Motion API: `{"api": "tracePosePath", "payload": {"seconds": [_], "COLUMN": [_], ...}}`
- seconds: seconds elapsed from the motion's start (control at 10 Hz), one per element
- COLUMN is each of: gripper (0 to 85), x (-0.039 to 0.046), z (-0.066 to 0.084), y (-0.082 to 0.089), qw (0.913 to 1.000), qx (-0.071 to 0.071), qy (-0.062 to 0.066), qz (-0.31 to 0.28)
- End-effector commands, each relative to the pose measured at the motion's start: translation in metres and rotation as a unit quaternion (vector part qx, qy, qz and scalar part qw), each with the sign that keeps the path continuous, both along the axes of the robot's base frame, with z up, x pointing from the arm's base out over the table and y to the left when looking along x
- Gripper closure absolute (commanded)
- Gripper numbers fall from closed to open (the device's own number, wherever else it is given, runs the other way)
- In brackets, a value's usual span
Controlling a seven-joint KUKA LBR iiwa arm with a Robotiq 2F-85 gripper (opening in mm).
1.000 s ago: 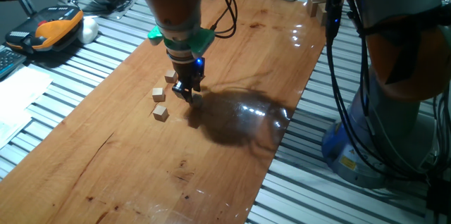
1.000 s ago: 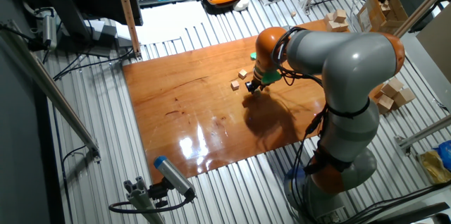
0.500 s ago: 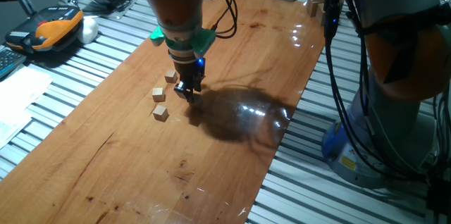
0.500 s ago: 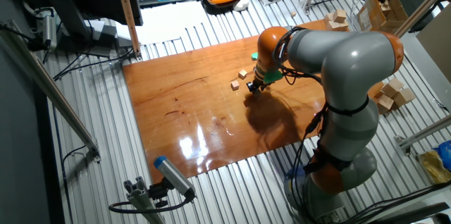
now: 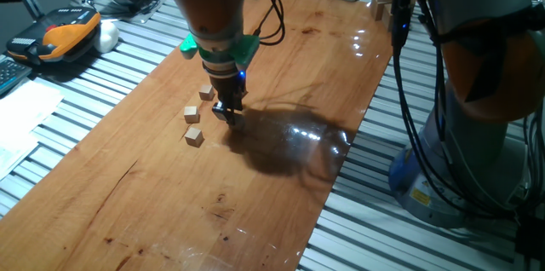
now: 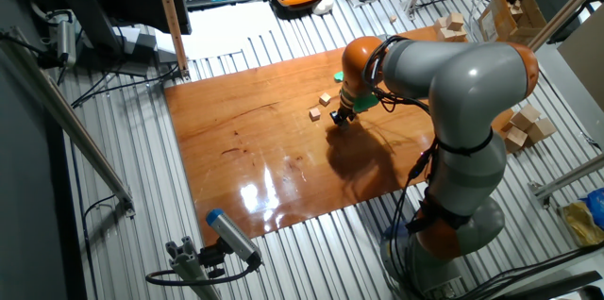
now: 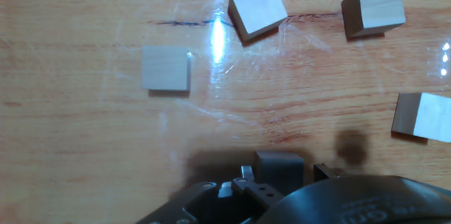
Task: Stack the blocks in a vertical line of five
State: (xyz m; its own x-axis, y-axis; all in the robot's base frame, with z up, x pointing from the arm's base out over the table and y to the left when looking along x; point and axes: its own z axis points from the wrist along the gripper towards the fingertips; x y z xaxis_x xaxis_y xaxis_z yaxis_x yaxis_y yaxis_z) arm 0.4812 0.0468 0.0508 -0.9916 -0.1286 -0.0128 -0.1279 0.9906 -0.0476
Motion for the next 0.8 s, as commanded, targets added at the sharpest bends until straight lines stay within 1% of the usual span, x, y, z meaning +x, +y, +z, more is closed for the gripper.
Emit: {"api": "tracePosePath", "payload": {"seconds": [0.0, 0.3, 0.5, 0.7], "gripper": [51.0, 51.0, 51.0, 51.0], "x": [-0.0001, -0.0007, -0.0014, -0.0015], "z": [-0.0009, -0.0018, -0.0026, -0.0031], "y": [0.0000, -0.0003, -0.0001, -0.0001], "qw": [1.0000, 0.9996, 0.9990, 0.9987], "qx": [-0.001, -0.004, -0.010, -0.011], "qy": [0.000, 0.004, 0.005, 0.006], "qz": [-0.003, -0.026, -0.043, -0.049]}}
